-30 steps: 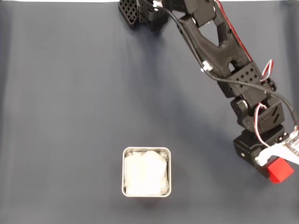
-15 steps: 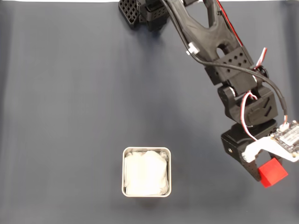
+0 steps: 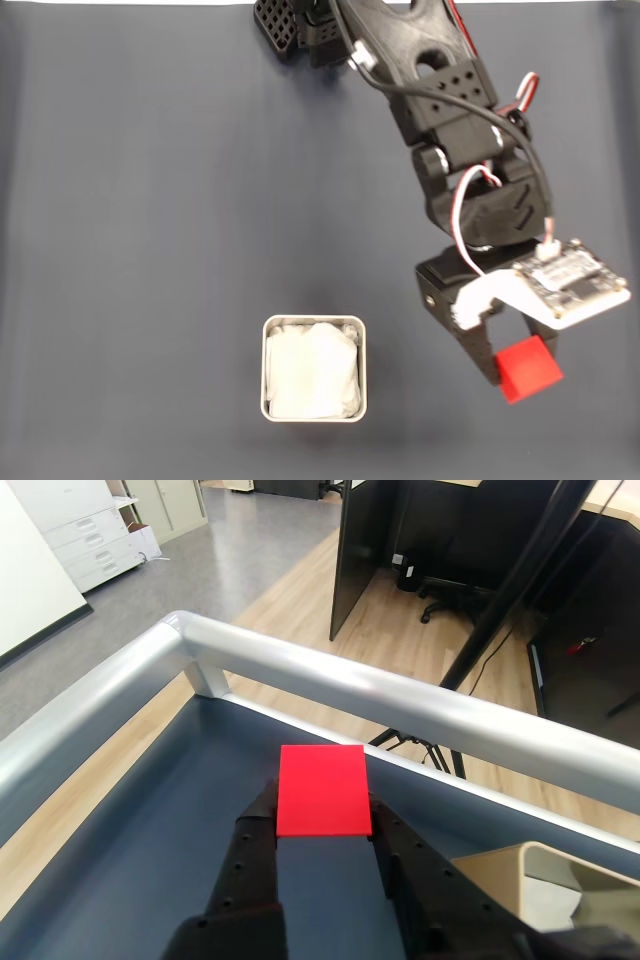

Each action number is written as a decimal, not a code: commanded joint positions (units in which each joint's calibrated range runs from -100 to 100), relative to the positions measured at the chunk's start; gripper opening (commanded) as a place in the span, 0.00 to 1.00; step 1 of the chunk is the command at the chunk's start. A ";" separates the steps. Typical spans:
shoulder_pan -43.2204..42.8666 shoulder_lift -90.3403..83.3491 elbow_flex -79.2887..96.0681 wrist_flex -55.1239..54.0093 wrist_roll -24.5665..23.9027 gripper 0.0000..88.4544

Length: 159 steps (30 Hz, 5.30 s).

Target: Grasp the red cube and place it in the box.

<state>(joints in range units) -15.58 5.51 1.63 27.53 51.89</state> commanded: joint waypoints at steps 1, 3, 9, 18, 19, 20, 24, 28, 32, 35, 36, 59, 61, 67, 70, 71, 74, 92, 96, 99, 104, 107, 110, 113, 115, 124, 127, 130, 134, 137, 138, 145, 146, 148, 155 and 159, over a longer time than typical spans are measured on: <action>1.87 -7.42 1.38 1.00 -0.39 0.09; 2.58 -9.33 3.12 1.41 -0.44 0.09; 4.85 -13.57 7.31 1.57 -0.54 0.09; 9.26 -15.83 10.78 1.82 -0.63 0.09; 9.68 -15.91 10.96 1.82 -0.68 0.09; 10.11 -15.91 11.15 1.82 -0.73 0.09; 11.67 -16.35 11.88 1.82 -0.78 0.09; 13.09 -16.43 12.42 1.74 -0.73 0.09; 14.37 -16.00 12.97 1.24 -0.54 0.08; 15.22 -15.74 13.15 1.08 -0.54 0.08; 15.44 -15.65 13.15 1.08 -0.54 0.08; 19.13 -13.92 15.89 -0.39 -0.29 0.08; 19.20 -13.40 16.07 -0.89 -0.20 0.08; 19.34 -12.53 16.16 -1.54 -0.10 0.08; 19.34 -12.19 16.16 -1.87 0.00 0.08; 19.34 -12.10 16.16 -2.03 0.05 0.08; 19.34 -11.58 16.16 -2.20 0.20 0.08; 19.34 -9.93 17.81 -4.00 0.88 0.08; 19.34 -9.93 18.08 -4.17 0.88 0.08; 19.27 -9.85 18.08 -4.49 0.93 0.08; 19.27 -9.85 18.08 -4.33 1.22 0.31; 19.34 -9.93 18.08 -4.25 1.07 0.43; 19.34 -10.02 18.08 -3.84 1.22 0.48; 19.34 -10.11 18.17 -3.59 1.22 0.51; 19.34 -10.11 18.17 -3.59 1.17 0.52; 19.34 -10.28 18.17 -4.00 0.78 0.53; 19.41 -10.45 18.17 -4.08 0.68 0.53; 19.41 -10.54 18.26 -4.17 0.68 0.53; 19.41 -10.97 18.72 -4.17 0.59 0.52; 19.41 -11.41 19.18 -4.17 0.49 0.52; 19.41 -11.49 19.27 -4.17 0.49 0.52; 19.34 -15.05 20.36 -4.17 -0.44 0.19; 19.27 -16.09 20.54 -3.84 -0.34 0.14; 19.13 -19.03 21.27 -3.76 -0.49 0.05; 17.85 -36.02 29.12 0.34 -2.15 0.00; 16.86 -49.36 42.90 1.49 -1.90 0.00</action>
<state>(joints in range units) 2.52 -33.04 37.34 28.24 50.04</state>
